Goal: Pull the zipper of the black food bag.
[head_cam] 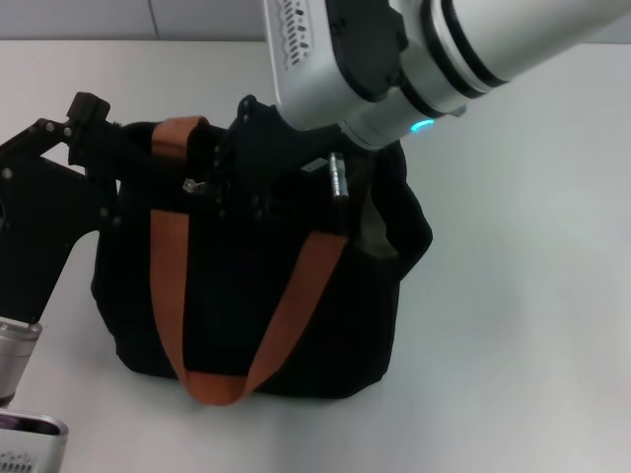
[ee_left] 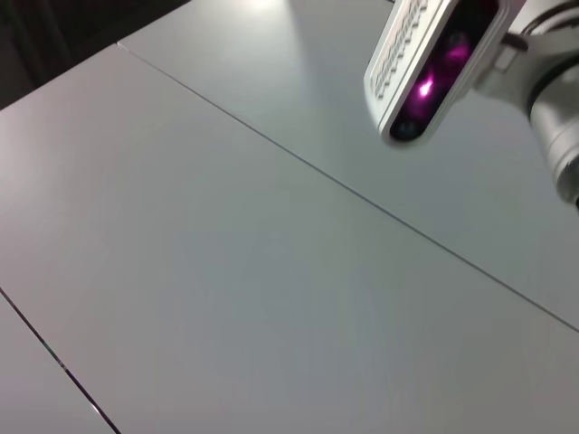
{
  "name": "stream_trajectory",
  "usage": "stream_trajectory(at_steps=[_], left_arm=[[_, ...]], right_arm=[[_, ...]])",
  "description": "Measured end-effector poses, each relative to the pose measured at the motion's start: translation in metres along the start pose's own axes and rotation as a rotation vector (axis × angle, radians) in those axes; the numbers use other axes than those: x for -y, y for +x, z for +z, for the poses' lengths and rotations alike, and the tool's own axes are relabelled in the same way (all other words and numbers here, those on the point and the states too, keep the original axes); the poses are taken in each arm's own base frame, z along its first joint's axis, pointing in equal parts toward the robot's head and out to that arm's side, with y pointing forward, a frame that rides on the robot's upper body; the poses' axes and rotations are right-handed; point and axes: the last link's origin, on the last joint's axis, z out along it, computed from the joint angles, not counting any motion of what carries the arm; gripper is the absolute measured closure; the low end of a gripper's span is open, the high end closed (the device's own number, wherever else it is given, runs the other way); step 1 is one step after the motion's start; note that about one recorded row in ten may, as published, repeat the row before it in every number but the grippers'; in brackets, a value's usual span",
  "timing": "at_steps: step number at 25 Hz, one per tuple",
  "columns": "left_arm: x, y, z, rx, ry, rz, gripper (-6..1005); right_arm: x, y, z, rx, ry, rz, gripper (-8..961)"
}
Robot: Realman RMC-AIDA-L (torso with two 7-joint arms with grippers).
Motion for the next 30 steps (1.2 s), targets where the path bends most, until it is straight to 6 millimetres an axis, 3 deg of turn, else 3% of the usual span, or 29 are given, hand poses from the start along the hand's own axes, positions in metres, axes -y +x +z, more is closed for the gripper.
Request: stream_trajectory(at_steps=[15, 20, 30], left_arm=[[0.000, -0.005, -0.001, 0.045, 0.010, 0.003, 984], [-0.001, -0.004, -0.001, 0.039, 0.002, 0.000, 984], [-0.001, -0.003, -0.002, 0.033, -0.002, 0.003, 983]], right_arm=[[-0.009, 0.023, -0.031, 0.028, -0.016, 0.137, 862], [-0.009, 0.023, -0.039, 0.082, -0.007, 0.193, 954], [0.000, 0.001, -0.034, 0.099, -0.022, 0.346, 818]])
